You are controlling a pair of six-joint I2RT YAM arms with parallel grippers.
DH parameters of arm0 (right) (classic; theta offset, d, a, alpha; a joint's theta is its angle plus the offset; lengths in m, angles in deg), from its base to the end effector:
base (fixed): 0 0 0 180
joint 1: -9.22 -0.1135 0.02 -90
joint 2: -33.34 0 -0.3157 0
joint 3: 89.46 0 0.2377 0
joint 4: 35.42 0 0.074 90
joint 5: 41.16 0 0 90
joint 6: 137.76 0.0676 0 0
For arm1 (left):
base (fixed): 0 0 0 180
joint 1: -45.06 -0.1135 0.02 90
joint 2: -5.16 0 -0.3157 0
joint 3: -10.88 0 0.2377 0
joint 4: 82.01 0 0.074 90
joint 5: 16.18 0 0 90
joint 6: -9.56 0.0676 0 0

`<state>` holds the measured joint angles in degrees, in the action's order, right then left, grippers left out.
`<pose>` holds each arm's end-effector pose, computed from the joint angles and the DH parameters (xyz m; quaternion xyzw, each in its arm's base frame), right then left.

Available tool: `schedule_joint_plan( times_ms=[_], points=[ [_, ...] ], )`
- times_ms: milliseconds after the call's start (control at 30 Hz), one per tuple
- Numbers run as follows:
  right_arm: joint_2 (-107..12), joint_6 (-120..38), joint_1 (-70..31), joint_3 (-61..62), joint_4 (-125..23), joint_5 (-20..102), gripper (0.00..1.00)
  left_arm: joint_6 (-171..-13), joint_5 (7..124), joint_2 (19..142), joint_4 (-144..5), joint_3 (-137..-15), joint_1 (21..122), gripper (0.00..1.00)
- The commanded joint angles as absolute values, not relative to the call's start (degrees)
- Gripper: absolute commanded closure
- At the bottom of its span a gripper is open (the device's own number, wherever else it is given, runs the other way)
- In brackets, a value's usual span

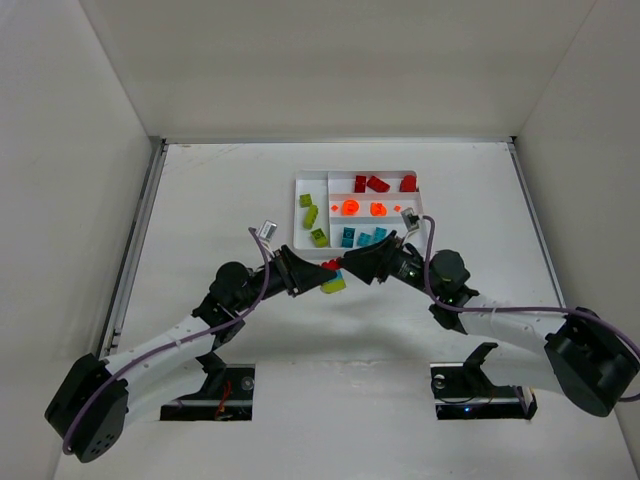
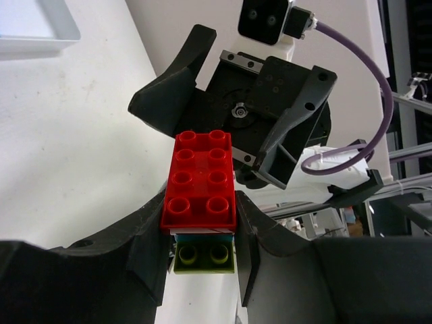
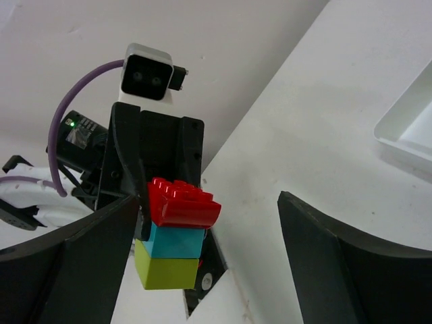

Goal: Sort the legos into containers by color

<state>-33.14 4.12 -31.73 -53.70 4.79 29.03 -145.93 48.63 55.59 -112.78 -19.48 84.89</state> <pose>0.1618 0.1707 0.3042 -0.0701 0.6462 0.6212 0.4378 0.1159 -0.1342 0.3004 0.0254 0.6445 -0.6818 0.3451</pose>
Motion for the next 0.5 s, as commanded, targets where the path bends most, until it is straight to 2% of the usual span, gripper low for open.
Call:
schedule_joint_plan(
  times_ms=[0,100,467],
  points=[
    [-32.5,5.9,-32.3,-53.0,12.1,27.5,0.15,-147.5,47.1,54.0,-119.1,-19.1,85.5,0.77],
    [-32.7,6.9,-32.6,-53.0,13.6,27.2,0.24,-147.5,47.1,54.5,-119.1,-19.3,86.1,0.77],
    [-39.3,12.0,-33.2,-52.9,19.9,25.7,0.40,-146.5,47.2,54.5,-119.2,-19.1,86.0,0.76]
  ],
)
